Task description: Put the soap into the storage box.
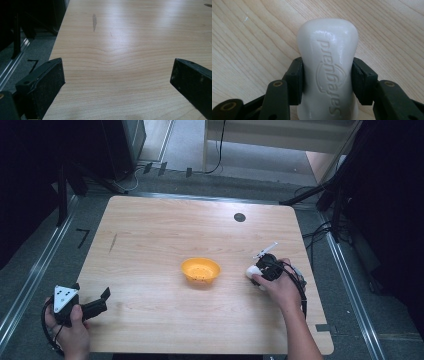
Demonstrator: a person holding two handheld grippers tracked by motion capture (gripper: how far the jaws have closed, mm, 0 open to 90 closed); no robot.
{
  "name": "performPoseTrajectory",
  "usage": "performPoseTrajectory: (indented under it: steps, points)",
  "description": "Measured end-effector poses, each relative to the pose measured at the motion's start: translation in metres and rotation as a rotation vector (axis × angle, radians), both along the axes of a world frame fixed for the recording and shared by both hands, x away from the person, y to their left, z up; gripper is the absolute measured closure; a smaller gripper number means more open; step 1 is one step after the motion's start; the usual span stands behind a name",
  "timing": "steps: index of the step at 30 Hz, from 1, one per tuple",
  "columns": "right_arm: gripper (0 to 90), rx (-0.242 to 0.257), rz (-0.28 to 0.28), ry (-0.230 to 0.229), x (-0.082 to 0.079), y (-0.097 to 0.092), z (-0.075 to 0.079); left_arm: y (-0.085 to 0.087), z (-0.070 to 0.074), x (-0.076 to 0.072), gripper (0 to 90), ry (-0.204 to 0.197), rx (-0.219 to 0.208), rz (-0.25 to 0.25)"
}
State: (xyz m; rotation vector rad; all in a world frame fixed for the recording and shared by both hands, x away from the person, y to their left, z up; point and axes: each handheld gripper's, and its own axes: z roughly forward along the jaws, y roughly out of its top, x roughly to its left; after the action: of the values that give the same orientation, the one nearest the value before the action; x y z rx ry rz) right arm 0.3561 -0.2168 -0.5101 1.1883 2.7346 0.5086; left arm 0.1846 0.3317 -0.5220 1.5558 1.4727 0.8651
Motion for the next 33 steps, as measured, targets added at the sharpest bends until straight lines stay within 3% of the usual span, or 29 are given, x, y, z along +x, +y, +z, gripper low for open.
performPoseTrajectory:
  steps: [18,33]
  points:
    - [51.1,0.035,0.052,-0.059,-0.006,-0.001,0.021,-0.001,0.000,0.000,0.0,-0.001,0.004,0.001]
    - [51.1,0.039,0.111,-0.063,-0.003,0.014,0.033,-0.001,0.000,0.000,0.0,-0.001,0.003,0.002]
